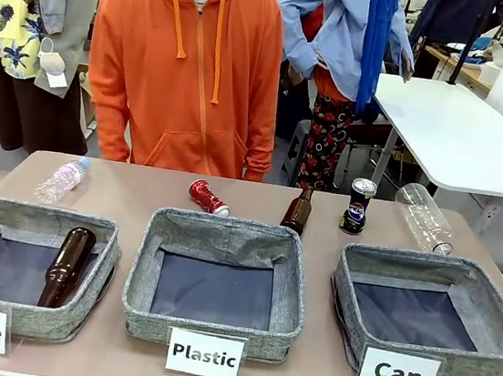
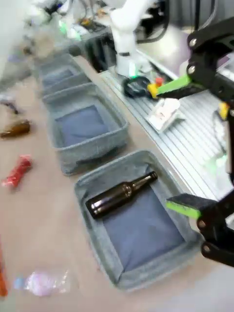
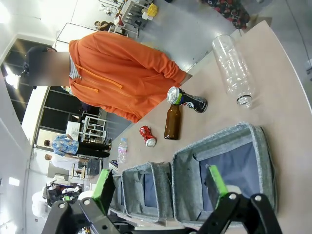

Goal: Sort the can waste into the basket.
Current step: Pick up the can waste from the table and place it in the right Fabric basket.

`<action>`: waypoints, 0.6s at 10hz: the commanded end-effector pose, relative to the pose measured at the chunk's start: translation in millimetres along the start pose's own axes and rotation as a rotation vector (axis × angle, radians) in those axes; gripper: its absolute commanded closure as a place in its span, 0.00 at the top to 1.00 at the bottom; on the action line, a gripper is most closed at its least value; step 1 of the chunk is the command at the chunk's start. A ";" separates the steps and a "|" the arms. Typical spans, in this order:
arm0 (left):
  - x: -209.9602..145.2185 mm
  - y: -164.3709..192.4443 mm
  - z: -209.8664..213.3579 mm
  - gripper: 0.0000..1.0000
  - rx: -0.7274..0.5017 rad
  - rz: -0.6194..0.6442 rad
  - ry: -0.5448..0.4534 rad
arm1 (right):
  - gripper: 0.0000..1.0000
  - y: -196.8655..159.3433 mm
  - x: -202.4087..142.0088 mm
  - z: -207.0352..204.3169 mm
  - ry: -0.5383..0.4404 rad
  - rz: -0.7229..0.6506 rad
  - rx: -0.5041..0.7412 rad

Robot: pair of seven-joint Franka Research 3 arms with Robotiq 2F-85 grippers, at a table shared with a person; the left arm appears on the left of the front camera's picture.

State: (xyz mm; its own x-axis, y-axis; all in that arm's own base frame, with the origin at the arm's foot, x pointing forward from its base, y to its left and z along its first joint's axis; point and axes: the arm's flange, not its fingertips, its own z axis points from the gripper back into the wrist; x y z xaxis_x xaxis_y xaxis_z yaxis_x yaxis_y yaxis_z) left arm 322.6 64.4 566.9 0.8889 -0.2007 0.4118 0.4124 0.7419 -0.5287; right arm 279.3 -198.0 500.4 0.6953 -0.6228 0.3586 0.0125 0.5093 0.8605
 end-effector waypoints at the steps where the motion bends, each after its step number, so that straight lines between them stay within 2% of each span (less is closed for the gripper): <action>1: 39.6 -40.8 -64.0 1.00 0.162 -0.018 0.201 | 1.00 -0.8 3.2 -0.7 -0.012 0.023 0.024; 2: 63.3 -59.9 -96.9 1.00 0.248 0.020 0.217 | 1.00 -0.8 3.2 -0.7 -0.012 0.023 0.024; 3: 81.1 -77.2 -125.0 1.00 0.258 0.041 0.268 | 1.00 -0.8 3.2 -0.7 -0.012 0.023 0.024; 6: 122.3 -113.9 -207.5 1.00 0.302 0.182 0.190 | 1.00 -0.8 3.2 -0.7 -0.012 0.023 0.024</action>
State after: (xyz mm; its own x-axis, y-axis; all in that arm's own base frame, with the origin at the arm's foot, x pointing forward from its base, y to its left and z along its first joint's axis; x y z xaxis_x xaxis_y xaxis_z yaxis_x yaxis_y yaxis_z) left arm 410.2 -169.0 521.4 0.9602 -0.2133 0.1803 0.2628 0.9085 -0.3248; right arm 279.6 -198.4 500.5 0.6957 -0.6228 0.3580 0.0135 0.5096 0.8603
